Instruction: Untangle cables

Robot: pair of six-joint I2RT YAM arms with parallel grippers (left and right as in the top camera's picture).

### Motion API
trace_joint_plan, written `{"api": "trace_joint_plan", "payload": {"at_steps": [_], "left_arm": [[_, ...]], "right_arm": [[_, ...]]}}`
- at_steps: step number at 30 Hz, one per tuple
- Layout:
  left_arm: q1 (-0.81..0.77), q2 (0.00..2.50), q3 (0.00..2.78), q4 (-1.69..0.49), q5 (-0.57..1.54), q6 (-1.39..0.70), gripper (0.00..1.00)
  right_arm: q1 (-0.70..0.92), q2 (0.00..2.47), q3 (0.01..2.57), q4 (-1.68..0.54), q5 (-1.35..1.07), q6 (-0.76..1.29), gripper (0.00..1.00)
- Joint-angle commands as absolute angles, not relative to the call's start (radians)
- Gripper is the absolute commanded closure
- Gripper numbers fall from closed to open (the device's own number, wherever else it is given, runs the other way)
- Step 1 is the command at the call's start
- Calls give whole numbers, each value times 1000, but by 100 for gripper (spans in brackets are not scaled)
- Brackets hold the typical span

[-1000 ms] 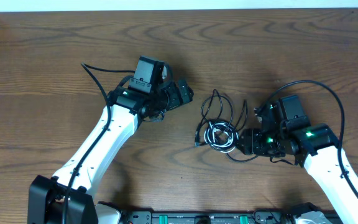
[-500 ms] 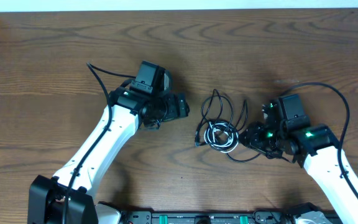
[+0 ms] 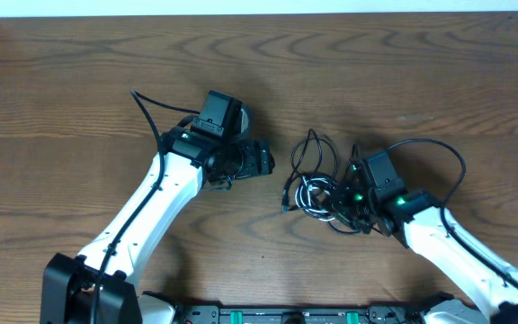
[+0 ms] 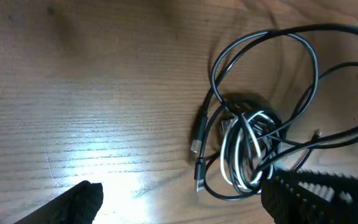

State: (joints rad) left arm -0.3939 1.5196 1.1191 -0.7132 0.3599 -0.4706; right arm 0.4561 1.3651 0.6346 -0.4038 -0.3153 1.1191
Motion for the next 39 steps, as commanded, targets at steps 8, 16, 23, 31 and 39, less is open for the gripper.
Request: {"api": "trace_joint_plan", "payload": {"at_steps": [8, 16, 23, 31, 39], "left_arm": [[-394, 1525, 1122, -714, 353, -458, 14], [-395, 1525, 1122, -726, 364, -518, 28], [-394, 1525, 1122, -733, 411, -517, 30], [-401, 1525, 1122, -717, 570, -517, 30], [-450, 1525, 1122, -691, 546, -517, 24]], "right_arm": [[471, 1629, 626, -293, -325, 1225, 97], [482, 1751, 626, -318, -378, 1141, 99], [424, 1654, 628, -135, -599, 772, 99], [323, 1334, 628, -62, -796, 577, 99], [324, 1106, 628, -105, -791, 522, 99]]}}
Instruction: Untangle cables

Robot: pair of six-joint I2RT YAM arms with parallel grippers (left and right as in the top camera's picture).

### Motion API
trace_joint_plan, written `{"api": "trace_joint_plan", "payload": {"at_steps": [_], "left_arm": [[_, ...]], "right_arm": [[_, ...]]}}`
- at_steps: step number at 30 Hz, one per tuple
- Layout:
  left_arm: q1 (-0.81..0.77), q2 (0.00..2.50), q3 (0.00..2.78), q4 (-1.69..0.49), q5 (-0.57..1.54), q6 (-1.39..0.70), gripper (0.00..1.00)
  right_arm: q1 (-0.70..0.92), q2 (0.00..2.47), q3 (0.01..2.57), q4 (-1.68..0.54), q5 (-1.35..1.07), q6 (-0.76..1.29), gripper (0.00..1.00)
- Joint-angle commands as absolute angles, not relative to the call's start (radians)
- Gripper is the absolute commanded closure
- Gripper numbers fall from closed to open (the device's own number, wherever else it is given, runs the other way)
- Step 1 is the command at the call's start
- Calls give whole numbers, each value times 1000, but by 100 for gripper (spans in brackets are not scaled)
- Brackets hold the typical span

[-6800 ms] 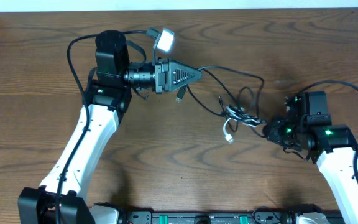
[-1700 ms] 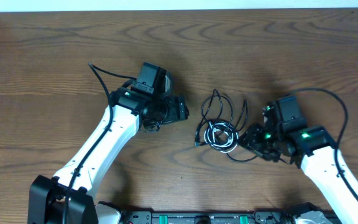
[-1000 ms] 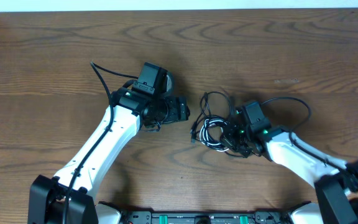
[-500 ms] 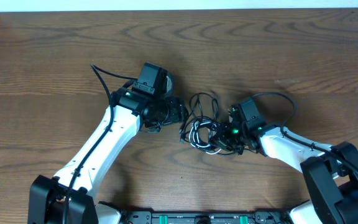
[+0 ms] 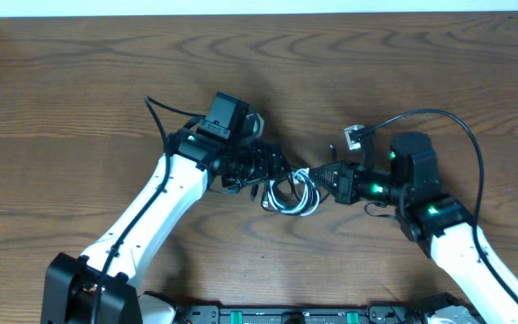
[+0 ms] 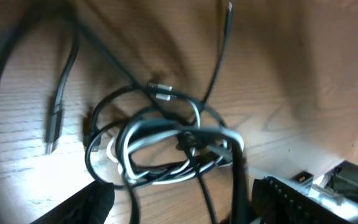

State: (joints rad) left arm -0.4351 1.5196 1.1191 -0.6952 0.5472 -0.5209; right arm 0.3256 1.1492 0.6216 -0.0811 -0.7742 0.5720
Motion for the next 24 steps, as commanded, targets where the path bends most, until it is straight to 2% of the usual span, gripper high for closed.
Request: {"api": "trace_joint_plan", "payload": {"at_steps": [1, 6, 9, 17, 19, 21, 22, 24], "left_arm": [[-453, 1525, 1122, -691, 534, -517, 24], [-458, 1526, 1122, -691, 448, -530, 25], [-458, 1527, 1122, -689, 400, -572, 37], [-459, 1576, 1121, -677, 400, -677, 36], [-467, 1598, 1120, -690, 400, -751, 36], [-480, 1622, 1120, -701, 400, -821, 18], [-489, 1635, 1120, -703, 404, -852, 13], [-501, 1651, 1120, -702, 423, -896, 11]], "right_arm": [[324, 1101, 628, -123, -778, 522, 99], [324, 1100, 628, -283, -685, 522, 99], [329, 1100, 628, -400, -611, 488, 99], [329, 1100, 628, -476, -478, 474, 98], [329, 1100, 628, -477, -457, 474, 89], [329, 1100, 628, -485, -422, 474, 78], [329, 1100, 628, -494, -399, 474, 72], [329, 1100, 628, -521, -344, 484, 56]]}}
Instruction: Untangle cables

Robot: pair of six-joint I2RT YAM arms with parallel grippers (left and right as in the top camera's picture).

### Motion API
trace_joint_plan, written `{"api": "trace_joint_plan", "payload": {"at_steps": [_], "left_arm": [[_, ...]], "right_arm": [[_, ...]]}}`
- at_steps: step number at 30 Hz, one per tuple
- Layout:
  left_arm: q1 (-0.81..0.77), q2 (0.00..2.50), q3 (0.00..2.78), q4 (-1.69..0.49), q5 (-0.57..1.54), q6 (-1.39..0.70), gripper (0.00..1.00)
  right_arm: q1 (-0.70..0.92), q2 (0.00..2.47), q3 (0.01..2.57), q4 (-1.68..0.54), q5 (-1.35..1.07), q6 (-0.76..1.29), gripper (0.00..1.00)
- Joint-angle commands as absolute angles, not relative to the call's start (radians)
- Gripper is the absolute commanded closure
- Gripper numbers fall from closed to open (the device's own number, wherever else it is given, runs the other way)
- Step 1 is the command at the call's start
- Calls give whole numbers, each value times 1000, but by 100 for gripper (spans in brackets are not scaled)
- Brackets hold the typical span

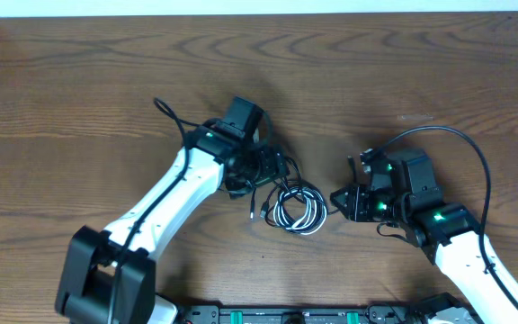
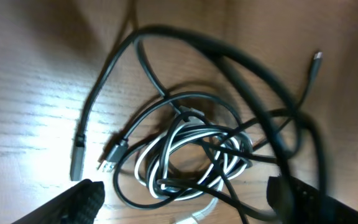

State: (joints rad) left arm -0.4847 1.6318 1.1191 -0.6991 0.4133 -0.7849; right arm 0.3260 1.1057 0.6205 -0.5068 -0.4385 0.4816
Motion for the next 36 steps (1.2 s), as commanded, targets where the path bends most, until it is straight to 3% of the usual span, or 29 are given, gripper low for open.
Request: {"api": "trace_joint_plan", "payload": {"at_steps": [1, 4, 7, 10, 13, 21, 27, 30, 32, 33, 35, 36], "left_arm": [[-512, 1659, 1120, -702, 445, -933, 11], [-538, 1661, 1120, -703, 467, -976, 12], [-579, 1661, 1120, -735, 435, -931, 13], [-630, 1661, 1120, -821, 236, -847, 13], [-681, 1661, 1110, -867, 72, -900, 13], [-804, 1669, 1048, -699, 66, -968, 13], [-809, 1741, 1048, -685, 66, -1095, 16], [-809, 1797, 1048, -671, 86, -1169, 25], [-810, 1835, 1048, -670, 121, -1219, 37], [-809, 1853, 1048, -670, 146, -1234, 48], [-809, 1876, 1048, -671, 179, -1236, 85], [-809, 1878, 1048, -672, 184, -1235, 92]], "right_arm": [[329, 1100, 628, -550, -290, 506, 46], [329, 1100, 628, -602, -198, 549, 29], [329, 1100, 628, -627, -155, 561, 22], [329, 1100, 628, -639, -155, 561, 17], [329, 1100, 628, -643, -155, 561, 14], [329, 1100, 628, -636, -155, 561, 9], [329, 1100, 628, -646, -155, 561, 9], [329, 1100, 628, -645, -155, 561, 8], [329, 1100, 628, -647, -155, 561, 8], [329, 1100, 628, -648, -155, 561, 8], [329, 1100, 628, -648, -155, 561, 8], [329, 1100, 628, -648, -155, 561, 8]]}}
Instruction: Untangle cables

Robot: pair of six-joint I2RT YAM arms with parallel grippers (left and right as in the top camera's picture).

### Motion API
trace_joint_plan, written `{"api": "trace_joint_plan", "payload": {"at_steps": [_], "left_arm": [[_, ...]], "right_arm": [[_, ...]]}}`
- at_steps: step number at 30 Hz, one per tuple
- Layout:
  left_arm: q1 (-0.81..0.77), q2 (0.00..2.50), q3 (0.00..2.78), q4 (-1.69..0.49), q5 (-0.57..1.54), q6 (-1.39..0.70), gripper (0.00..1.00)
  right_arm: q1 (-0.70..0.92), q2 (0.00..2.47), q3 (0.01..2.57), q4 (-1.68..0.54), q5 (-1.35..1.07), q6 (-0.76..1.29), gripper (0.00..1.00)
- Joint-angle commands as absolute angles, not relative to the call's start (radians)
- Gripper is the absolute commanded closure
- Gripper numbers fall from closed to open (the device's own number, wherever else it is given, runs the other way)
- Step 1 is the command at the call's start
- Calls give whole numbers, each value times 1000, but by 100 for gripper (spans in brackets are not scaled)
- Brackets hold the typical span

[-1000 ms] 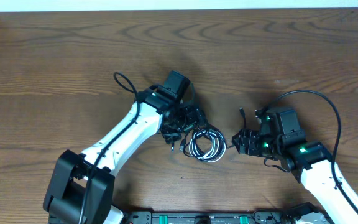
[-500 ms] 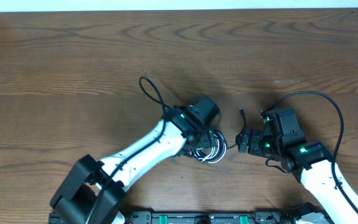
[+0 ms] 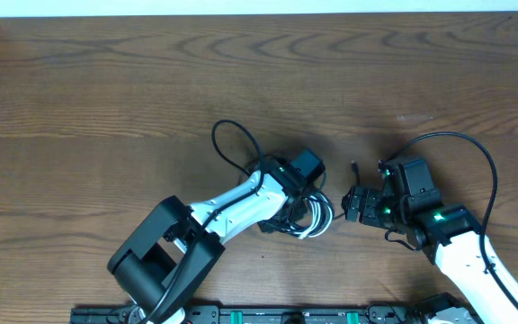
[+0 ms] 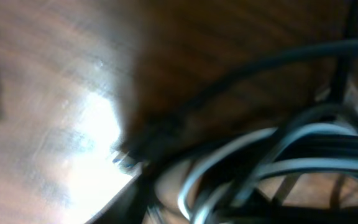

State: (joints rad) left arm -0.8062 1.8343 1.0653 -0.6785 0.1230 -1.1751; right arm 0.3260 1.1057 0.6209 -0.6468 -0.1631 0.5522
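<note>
The tangle of white and black cables (image 3: 318,219) lies on the table's near middle. My left gripper (image 3: 301,207) is down on the bundle's left part, and its wrist hides much of it. The left wrist view is blurred and very close: white strands (image 4: 229,163) and a dark plug (image 4: 146,135) fill it, and its fingers cannot be made out. My right gripper (image 3: 350,203) sits just right of the bundle, pointing at it. A thin black cable end (image 3: 355,166) sticks up beside it. Neither gripper's jaws show clearly.
Brown wooden table (image 3: 106,99) all around. The left arm's own black cable loop (image 3: 235,144) arches behind its wrist, and the right arm's cable loop (image 3: 461,148) curves over its forearm. A dark rail (image 3: 268,315) runs along the front edge.
My left gripper was just left of and behind the bundle; now it sits low on top of it, camera nearly touching the strands. The right gripper has hardly moved.
At first the bundle lay under my right gripper, the left gripper open to its left. Then both grippers met at the bundle, which was further left. After that the bundle lay between the separated grippers. Now the left gripper is down on it.
</note>
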Motion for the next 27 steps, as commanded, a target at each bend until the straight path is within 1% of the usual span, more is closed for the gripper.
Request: {"api": "trace_joint_plan", "payload": {"at_steps": [1, 4, 8, 11, 14, 18, 23, 27], "left_arm": [[-809, 1878, 1048, -675, 183, -1228, 92], [-792, 1855, 1058, -675, 182, -1152, 92], [-732, 1767, 1079, -673, 175, -893, 92], [-696, 1691, 1079, -671, 175, -689, 92], [-678, 1619, 1079, -675, 187, -531, 93], [-676, 1545, 1079, -666, 266, -390, 92], [-676, 1492, 1079, -655, 469, -181, 92], [-673, 1490, 1079, -664, 516, -102, 93]], "right_arm": [[329, 1100, 628, -648, -155, 561, 8], [329, 1100, 628, -649, -155, 561, 8], [329, 1100, 628, -650, -156, 570, 8], [329, 1100, 628, -644, -184, 569, 4], [329, 1100, 628, -635, -218, 525, 4], [329, 1100, 628, -632, -220, 514, 6], [329, 1100, 628, -613, -220, 520, 9], [329, 1100, 628, -569, -216, 567, 10]]}}
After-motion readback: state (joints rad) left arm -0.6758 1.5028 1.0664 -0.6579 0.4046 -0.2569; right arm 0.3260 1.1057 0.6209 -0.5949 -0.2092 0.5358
